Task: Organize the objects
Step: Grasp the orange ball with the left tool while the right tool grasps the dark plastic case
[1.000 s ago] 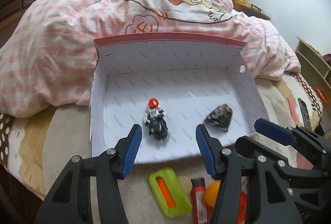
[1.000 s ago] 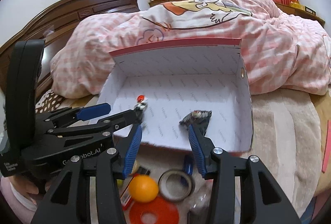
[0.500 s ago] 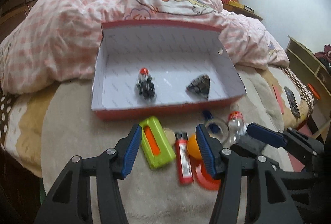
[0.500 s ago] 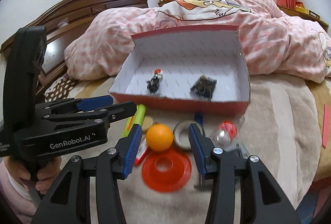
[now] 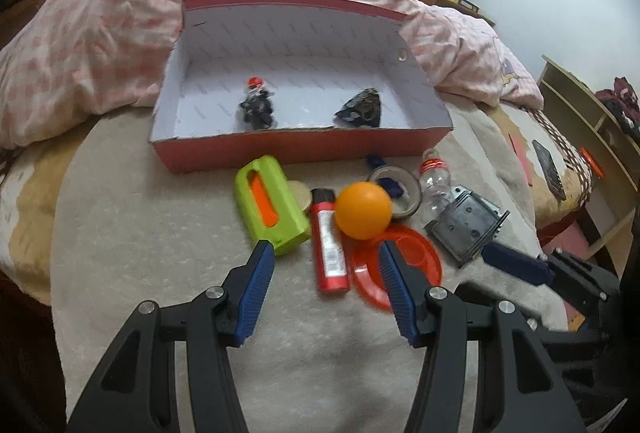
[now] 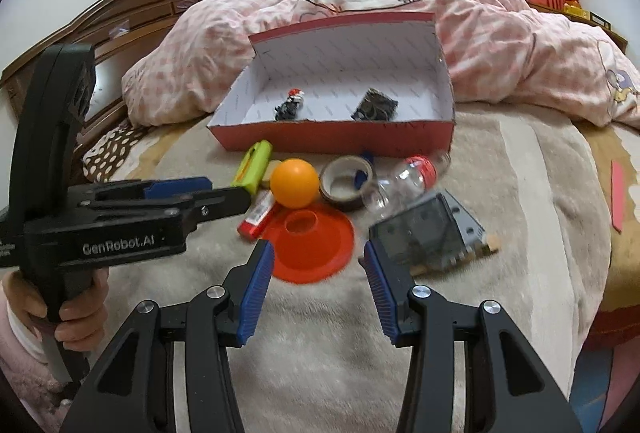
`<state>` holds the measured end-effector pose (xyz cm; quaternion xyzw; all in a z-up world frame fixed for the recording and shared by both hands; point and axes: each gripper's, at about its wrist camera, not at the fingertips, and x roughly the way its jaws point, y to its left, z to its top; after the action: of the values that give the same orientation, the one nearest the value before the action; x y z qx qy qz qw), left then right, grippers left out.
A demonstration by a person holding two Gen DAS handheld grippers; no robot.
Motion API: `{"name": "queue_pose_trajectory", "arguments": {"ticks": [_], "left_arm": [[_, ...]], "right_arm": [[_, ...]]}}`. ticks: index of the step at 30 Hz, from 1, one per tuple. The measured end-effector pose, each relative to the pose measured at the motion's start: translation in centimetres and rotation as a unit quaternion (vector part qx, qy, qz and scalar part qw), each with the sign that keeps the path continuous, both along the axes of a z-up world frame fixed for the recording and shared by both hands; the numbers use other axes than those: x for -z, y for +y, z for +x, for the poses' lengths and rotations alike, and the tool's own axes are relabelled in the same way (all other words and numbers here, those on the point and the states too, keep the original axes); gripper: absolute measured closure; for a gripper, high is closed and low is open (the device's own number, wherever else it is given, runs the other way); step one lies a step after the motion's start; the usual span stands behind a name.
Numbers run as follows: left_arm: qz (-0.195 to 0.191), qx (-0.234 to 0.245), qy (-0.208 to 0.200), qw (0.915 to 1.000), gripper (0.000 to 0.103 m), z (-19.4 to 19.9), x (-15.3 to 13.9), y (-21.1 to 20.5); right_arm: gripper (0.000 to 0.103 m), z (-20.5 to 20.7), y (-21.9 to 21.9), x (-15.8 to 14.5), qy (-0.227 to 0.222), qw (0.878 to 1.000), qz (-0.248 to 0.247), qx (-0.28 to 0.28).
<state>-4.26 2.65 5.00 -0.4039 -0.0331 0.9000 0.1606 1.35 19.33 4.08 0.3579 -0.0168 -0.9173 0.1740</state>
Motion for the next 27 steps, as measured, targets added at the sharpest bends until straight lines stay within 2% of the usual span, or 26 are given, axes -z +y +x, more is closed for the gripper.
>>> {"name": "queue_pose_trajectory", "arguments": {"ticks": [7, 13, 15, 17, 18, 22, 27], "left_arm": [[-0.027, 0.027, 0.021, 0.9991, 0.048, -1.4, -0.3, 2.7], [-0.057, 0.041, 0.01, 0.9975, 0.049, -3.1, 1.0, 4.3], [-0.062, 0.043, 0.006, 0.9971, 0.052, -3.3, 1.4, 4.5], [-0.067, 0.046, 0.007, 0.9967, 0.063, -3.4, 1.6, 4.7], [-0.07, 0.047, 0.007, 0.9964, 0.064, -3.5, 1.7, 4.8], [-0.073, 0.05, 0.017, 0.9959, 0.064, -3.0, 1.5, 4.7], [-0.054, 0.044, 0.028, 0.9972, 0.064, -1.9, 0.3, 3.8]], "right_arm": [[0.055, 0.5, 0.4, 0.4, -0.002, 1.0, 0.005, -0.001], [0.055, 0.7, 0.7, 0.1, 0.004, 1.0, 0.012, 0.001], [0.055, 0.7, 0.9, 0.1, 0.005, 1.0, 0.012, 0.003], [0.055, 0.7, 1.2, 0.1, 0.005, 1.0, 0.013, 0.006], [0.055, 0.7, 1.3, 0.1, 0.004, 1.0, 0.015, 0.008], [0.055, 0.9, 1.7, 0.1, 0.007, 1.0, 0.023, 0.016], [0.055, 1.0, 2.0, -0.1, 0.018, 0.998, 0.042, 0.031]]}}
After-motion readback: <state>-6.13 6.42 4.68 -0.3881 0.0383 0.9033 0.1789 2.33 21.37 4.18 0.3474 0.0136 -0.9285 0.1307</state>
